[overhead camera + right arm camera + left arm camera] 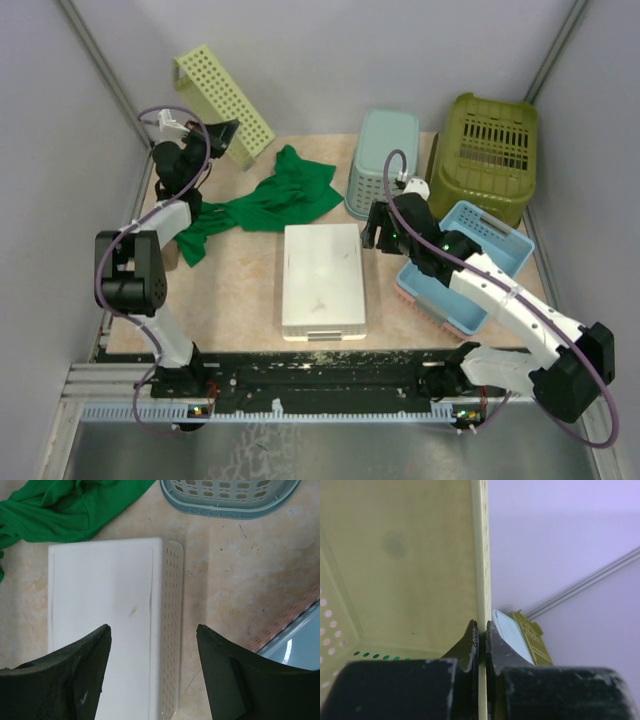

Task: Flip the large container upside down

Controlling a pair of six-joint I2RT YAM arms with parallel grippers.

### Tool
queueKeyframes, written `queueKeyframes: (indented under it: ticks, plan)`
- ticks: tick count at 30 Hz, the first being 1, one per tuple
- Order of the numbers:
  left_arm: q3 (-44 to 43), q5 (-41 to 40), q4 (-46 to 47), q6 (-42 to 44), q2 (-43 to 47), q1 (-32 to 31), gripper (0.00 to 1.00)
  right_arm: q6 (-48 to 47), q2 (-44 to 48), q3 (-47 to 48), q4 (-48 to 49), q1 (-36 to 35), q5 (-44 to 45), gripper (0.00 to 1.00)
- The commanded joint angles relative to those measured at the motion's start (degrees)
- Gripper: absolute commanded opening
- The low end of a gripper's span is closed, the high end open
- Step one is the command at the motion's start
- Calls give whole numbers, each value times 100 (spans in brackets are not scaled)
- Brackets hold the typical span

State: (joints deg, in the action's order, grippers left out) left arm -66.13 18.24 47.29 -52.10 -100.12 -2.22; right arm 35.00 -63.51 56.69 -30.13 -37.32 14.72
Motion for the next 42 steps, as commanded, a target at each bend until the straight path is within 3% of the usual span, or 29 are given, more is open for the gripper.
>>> queueKeyframes:
  ticks: [1,5,7,13,23,30,35,37,40,42]
  plan:
    - [151,668,2070,-930,-486,315,0,-36,-222,338,2,49,-29,69]
    - [285,1036,3753,-2262,-1196,568,0,-51,-391,417,26,45,-102,69]
    - [426,984,4064,-2507,-1385,599,0,-63,-452,458,4,49,-126,69]
    - [881,872,4343,-2530,-1584,640,0,-85,-554,518,-2,49,-163,69]
    - [1198,834,5465,-3692,-2324,837,0,-101,-626,502,20,49,-216,69]
    - [1510,871,5528,-4239,-2565,948,0,-82,-594,417,46,45,-261,69]
    - [1891,666,5430,-4343,-2526,997,18,-54,-520,356,42,49,-257,69]
    - [2047,593,5249,-4314,-2434,1004,21,-39,-480,322,57,49,-245,69]
    - [2243,478,4935,-4217,-2233,1020,21,-25,-440,284,51,49,-239,69]
    - [2334,412,4690,-4118,-2092,1023,9,-12,-416,269,51,49,-237,69]
